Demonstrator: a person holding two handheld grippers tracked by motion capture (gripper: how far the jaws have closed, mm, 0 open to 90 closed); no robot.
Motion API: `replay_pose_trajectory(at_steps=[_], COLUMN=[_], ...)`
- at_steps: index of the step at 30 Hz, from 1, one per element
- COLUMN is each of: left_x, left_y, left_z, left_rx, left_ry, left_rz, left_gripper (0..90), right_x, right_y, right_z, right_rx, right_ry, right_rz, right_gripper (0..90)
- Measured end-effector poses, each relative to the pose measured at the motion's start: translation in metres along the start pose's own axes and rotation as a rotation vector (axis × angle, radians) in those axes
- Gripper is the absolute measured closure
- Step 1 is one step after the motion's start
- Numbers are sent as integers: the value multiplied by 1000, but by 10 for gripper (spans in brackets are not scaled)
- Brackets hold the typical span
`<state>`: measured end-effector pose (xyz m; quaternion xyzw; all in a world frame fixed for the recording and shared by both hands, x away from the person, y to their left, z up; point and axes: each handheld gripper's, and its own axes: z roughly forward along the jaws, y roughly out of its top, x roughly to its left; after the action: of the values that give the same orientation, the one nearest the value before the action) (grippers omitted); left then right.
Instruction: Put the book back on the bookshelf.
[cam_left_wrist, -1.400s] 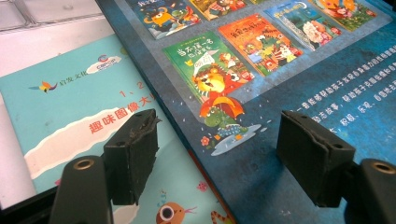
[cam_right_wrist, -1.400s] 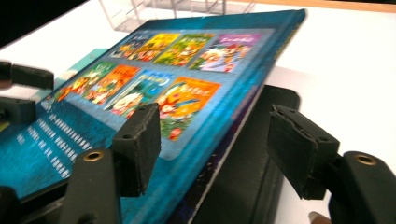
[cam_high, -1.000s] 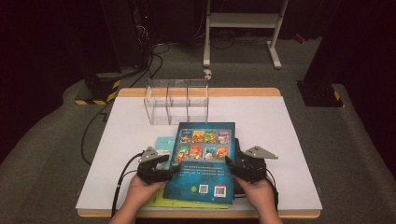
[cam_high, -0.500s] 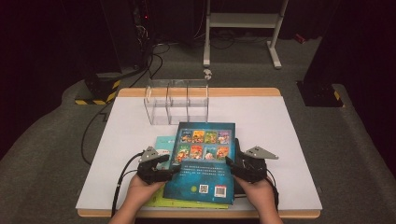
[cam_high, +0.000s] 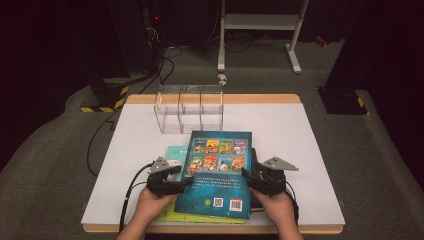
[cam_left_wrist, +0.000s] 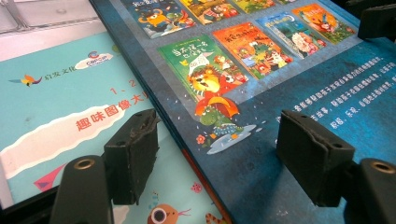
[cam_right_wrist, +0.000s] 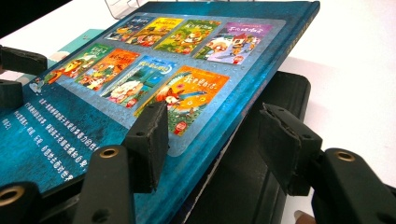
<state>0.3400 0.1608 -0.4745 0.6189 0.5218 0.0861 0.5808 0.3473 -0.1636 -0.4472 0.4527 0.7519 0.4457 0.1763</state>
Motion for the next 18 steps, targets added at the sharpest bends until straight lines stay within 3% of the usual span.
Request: replay_pose_trajectory(at_steps=[18], left_x=[2], left_y=[-4], left_z=[2], left_rx=[-6], left_ry=[-11], left_rz=[-15], left_gripper=[297], right_x=[3], right_y=[2], right_z=[-1], right_rx=[-10], right_ry=[-3], right_rz=[0], right_gripper=[436])
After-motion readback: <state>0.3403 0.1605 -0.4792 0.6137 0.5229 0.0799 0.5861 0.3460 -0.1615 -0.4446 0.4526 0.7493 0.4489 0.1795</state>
